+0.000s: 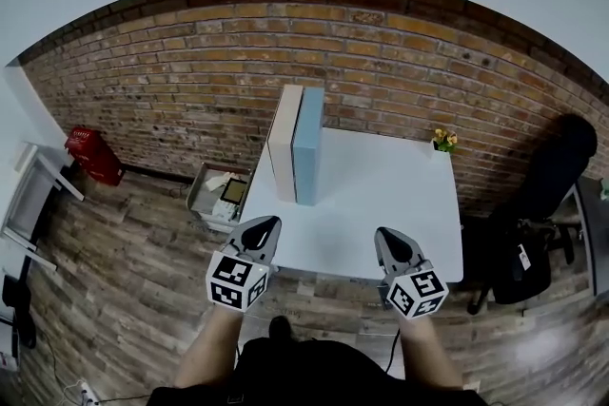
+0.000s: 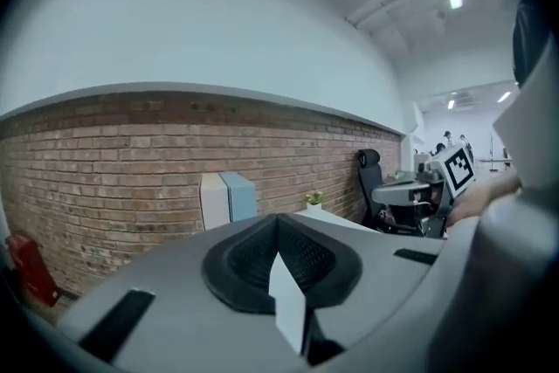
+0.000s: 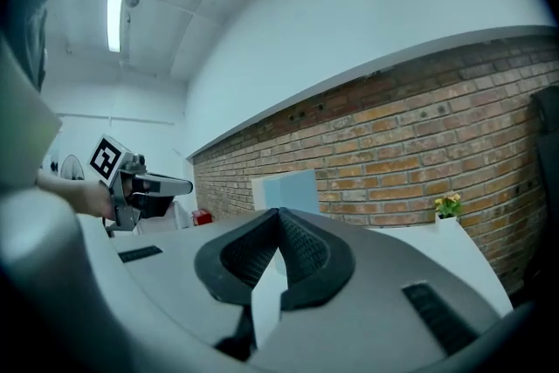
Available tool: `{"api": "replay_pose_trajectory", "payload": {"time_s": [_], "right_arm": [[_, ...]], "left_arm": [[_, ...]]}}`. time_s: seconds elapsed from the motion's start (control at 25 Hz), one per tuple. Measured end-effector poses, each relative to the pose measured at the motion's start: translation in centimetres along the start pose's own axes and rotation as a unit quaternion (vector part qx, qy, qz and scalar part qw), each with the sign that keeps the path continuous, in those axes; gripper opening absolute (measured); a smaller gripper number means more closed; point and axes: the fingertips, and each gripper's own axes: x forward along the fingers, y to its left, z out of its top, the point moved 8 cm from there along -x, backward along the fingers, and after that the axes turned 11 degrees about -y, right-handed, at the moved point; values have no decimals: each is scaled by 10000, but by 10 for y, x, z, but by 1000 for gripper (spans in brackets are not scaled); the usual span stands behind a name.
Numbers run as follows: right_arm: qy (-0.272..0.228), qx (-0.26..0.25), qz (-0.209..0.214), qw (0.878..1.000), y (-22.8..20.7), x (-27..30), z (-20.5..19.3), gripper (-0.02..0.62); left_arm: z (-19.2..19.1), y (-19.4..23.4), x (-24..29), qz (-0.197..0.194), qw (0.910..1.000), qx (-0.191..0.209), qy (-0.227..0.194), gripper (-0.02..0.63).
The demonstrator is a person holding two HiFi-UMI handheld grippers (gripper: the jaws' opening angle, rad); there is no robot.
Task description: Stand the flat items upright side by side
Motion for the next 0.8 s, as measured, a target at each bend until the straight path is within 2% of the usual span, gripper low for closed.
{"api": "replay_pose_trajectory", "payload": {"time_s": [0.12, 0.24, 0.4, 0.48, 0.56, 0.68, 0.8], "right_arm": [[-146, 1, -255, 9996, 2, 11, 10, 15], [-337, -130, -426, 9984, 16, 40, 18, 15], [-475, -407, -660, 9959, 31, 75, 19, 15], [-458, -408, -628, 9961, 34, 90, 22, 15], [-479, -497, -539, 9962, 33, 103, 30, 15], [-477, -686, -448, 9955, 27, 114, 41, 15], [-476, -549, -428, 9964, 18, 126, 44, 15]], "left_arm": [[9, 24, 10, 150, 9996, -178, -143, 17], [6, 54, 18, 306, 9990, -165, -296, 17], [-8, 87, 33, 101, 9993, -166, -331, 17], [-7, 101, 39, -5, 9996, -2, -300, 17], [-4, 115, 45, 58, 9996, 71, -274, 17], [-1, 123, 52, 145, 9994, 22, -308, 17], [1, 128, 56, 310, 9987, -163, -358, 17]]}}
